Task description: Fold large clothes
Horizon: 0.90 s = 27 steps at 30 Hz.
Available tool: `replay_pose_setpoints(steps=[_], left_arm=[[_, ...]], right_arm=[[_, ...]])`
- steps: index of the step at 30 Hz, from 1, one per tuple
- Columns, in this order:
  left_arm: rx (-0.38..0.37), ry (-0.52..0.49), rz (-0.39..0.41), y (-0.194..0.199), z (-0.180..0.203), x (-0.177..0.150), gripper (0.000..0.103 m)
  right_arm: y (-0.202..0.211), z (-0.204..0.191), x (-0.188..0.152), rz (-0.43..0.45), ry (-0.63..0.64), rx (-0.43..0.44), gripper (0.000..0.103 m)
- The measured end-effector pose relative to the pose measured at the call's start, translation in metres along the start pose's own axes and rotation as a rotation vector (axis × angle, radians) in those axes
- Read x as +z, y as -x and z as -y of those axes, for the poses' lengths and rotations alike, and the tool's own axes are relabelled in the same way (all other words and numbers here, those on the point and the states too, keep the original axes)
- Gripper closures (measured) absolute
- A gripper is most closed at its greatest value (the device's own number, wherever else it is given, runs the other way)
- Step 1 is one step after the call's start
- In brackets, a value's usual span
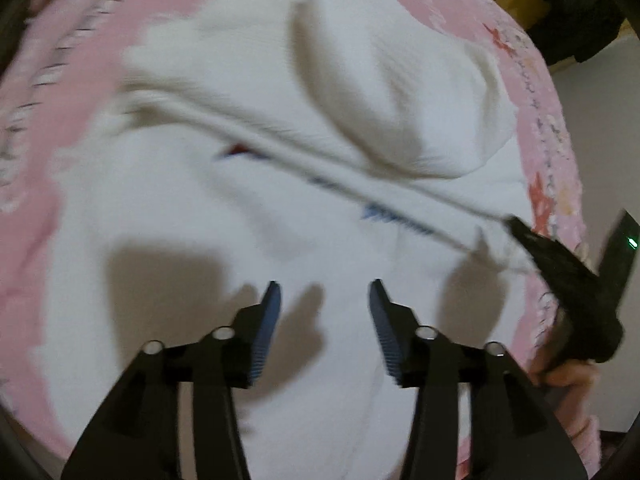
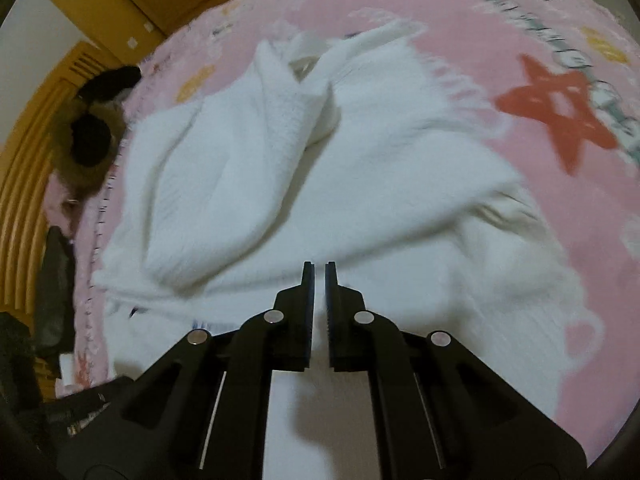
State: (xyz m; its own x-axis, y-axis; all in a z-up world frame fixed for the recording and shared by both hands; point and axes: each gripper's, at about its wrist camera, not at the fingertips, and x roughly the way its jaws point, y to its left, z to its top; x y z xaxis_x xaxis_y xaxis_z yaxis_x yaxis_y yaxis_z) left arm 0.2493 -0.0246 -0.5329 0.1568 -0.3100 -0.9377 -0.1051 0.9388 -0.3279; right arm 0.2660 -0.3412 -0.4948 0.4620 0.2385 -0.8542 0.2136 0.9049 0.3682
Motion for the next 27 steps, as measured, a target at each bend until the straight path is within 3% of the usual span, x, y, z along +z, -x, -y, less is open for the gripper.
replay_pose_setpoints(steps=[4,10,11,13,14,15,16,18,21,27], left_arm=[[0.095,0.032,-0.015,0.033,-0.048,-0.027,0.037],[0.287,-0.035,-0.047,0.070,-0.108,-0.070,0.022],[0.313,-0.053,-0.050,0.074,-0.115,-0.076,0.016],[0.346,-0.083,-0.057,0.081,-0.128,-0.087,0.015],[0.346,-0.089,-0.070,0.083,-0.136,-0.093,0.015],[0.330,-0.086,-0.085,0.083,-0.144,-0.099,0.014],[0.287,-0.075,-0.102,0.083,-0.152,-0.103,0.014],[0.212,-0.051,-0.131,0.084,-0.167,-0.109,0.014],[0.167,-0.057,-0.167,0.079,-0.187,-0.117,0.014],[0.192,-0.109,-0.255,0.056,-0.218,-0.135,0.014]], right_arm=[[0.064,0.026,-0.041,0.023,-0.050,0.029,0.095],[0.138,0.050,-0.122,-0.040,-0.049,-0.041,0.095],[0.149,0.057,-0.138,-0.056,-0.052,-0.055,0.095],[0.163,0.066,-0.159,-0.079,-0.066,-0.073,0.085],[0.170,0.075,-0.169,-0.090,-0.078,-0.093,0.077],[0.176,0.081,-0.180,-0.090,-0.091,-0.119,0.051],[0.184,0.091,-0.192,-0.071,-0.108,-0.144,0.039],[0.190,0.106,-0.207,-0.074,-0.135,-0.170,0.037],[0.184,0.130,-0.227,-0.138,-0.195,-0.134,0.036],[0.157,0.140,-0.247,-0.234,-0.163,-0.035,0.036]])
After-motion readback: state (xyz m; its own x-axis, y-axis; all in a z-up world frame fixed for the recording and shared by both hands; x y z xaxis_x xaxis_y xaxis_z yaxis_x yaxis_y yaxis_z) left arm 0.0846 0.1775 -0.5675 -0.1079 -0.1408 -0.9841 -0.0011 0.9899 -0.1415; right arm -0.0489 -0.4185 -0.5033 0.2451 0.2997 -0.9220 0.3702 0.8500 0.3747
